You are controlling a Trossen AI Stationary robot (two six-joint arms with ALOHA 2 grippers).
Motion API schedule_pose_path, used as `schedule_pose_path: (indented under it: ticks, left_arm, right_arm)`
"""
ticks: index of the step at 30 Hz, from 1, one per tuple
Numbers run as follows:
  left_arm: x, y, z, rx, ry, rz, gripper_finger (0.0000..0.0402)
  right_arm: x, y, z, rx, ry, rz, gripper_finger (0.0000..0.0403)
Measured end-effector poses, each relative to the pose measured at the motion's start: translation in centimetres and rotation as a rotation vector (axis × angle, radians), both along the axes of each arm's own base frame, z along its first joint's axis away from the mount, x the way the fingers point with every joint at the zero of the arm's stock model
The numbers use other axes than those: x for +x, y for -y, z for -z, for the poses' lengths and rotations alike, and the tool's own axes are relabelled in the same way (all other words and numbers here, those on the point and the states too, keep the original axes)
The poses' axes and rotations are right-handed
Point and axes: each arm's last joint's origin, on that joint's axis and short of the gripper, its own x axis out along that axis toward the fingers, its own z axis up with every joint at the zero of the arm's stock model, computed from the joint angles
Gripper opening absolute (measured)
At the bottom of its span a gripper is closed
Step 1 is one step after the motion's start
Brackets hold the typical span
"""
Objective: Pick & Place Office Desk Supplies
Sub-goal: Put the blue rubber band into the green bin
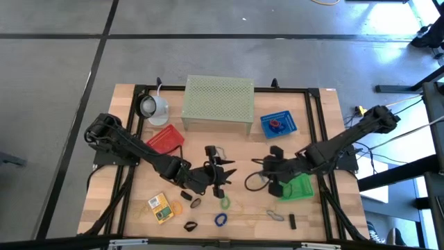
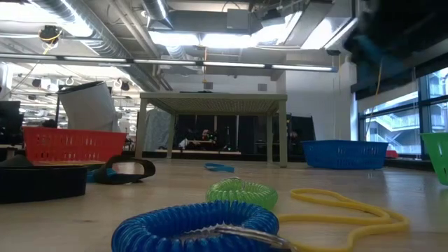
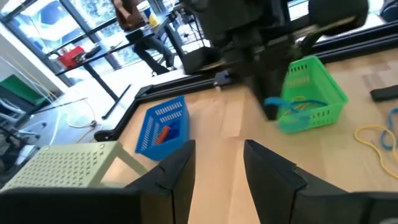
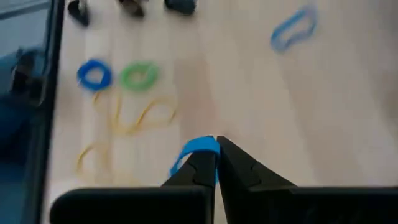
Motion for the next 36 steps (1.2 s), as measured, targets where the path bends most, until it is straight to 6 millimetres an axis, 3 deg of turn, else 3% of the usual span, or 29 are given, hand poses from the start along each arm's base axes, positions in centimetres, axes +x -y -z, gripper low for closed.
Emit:
schedule_pose_path:
  ticks: [6,13,23,31,36]
  left_arm:
    - [0.0,0.0,0.1,0.005,-0.01,-0.001,0.013]
    - [-0.1,-0.1,0.2,0.009,-0.017,-0.002,0.013]
    - [-0.1,-0.1,0.2,0.012,-0.023,-0.002,0.013]
    - [-0.1,-0.1,0.3,0.016,-0.032,-0.002,0.013]
    - [-0.1,-0.1,0.3,0.016,-0.032,-0.002,0.013]
  right_arm:
    - [-3.0,-2.0,0.7,0.098,-0.208,-0.045,0.0008]
    - [-5.5,-3.3,1.3,0.087,-0.321,0.068,0.0008]
    - [-6.2,-3.0,2.8,0.013,-0.453,0.258,0.0009]
    - [-6.0,-3.2,3.7,-0.008,-0.5,0.286,0.0013]
    - [-6.0,-3.3,3.7,-0.007,-0.504,0.286,0.0041]
